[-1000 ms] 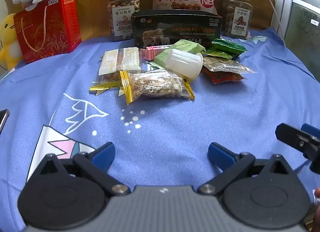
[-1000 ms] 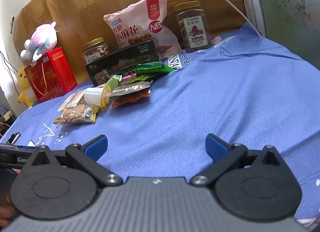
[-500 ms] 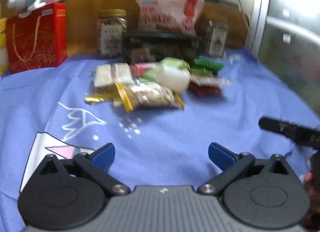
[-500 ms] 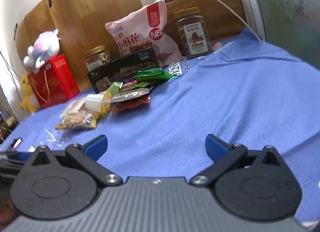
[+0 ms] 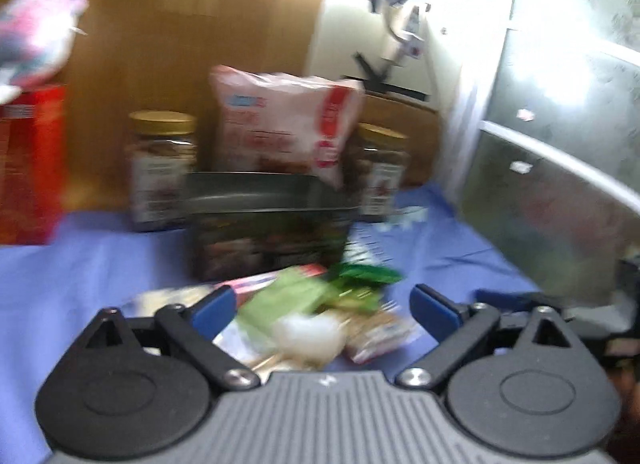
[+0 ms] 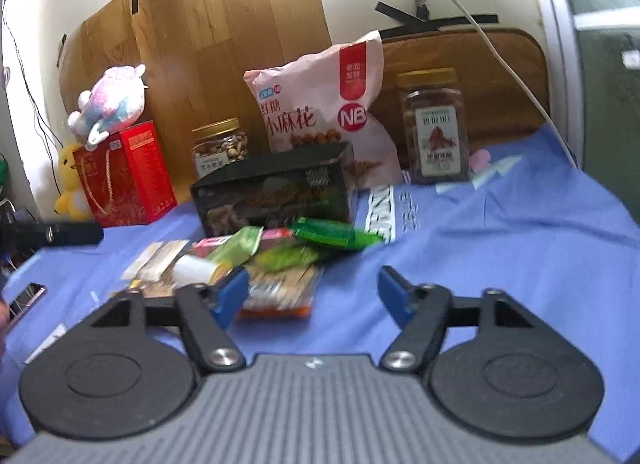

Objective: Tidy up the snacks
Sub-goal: 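Grasp the small green snack pack with the left tool and lift it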

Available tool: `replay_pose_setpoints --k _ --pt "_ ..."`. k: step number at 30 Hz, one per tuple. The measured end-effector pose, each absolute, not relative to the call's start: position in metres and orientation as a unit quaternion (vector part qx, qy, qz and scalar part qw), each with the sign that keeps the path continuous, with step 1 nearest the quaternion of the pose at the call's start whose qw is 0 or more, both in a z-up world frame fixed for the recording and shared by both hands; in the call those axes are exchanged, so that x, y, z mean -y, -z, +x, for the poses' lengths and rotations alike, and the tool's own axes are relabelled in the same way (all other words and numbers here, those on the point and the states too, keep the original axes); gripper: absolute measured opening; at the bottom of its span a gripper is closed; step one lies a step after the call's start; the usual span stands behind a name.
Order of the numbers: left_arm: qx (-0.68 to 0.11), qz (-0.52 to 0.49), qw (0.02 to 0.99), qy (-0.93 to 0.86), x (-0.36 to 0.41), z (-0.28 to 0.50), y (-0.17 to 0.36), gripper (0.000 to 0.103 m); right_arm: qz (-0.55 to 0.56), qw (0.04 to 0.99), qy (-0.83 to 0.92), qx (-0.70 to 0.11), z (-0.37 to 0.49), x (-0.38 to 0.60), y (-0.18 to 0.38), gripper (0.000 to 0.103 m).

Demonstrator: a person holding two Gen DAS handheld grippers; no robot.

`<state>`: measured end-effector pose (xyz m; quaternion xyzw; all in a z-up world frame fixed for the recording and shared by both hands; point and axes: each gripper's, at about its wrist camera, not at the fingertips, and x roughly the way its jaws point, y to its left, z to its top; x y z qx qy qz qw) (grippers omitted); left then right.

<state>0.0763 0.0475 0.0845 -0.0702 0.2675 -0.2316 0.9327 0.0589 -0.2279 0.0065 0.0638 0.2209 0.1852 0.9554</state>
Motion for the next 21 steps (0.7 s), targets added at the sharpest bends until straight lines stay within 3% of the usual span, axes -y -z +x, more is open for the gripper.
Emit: replay_pose_setpoints --k 7,15,18,19,21 --pt "-0.374 -0.140 0.870 0.288 0.002 0.184 -0.064 0.077 0.228 0.897 -0.233 -0.299 0.127 0.277 0.005 0.043" --pt "-0.460 -0.153 0.827 0.286 0.040 0.252 -0.023 0.063 0.242 0.864 -0.272 -0.347 0.173 0.281 0.018 0.044" --pt "-0.464 -0.144 0.827 0.283 0.049 0.256 -0.015 0.050 0.241 0.856 -0.283 -0.358 0.184 0.279 0.027 0.044" --pt "-0.466 -0.144 0.825 0.285 0.051 0.256 -0.014 0.039 0.240 0.855 -0.287 -0.360 0.186 0.278 0.029 0.045" --pt "-0.469 -0.151 0.826 0.275 0.050 0.255 -0.013 0.035 0.224 0.861 -0.279 -0.361 0.190 0.273 0.033 0.045"
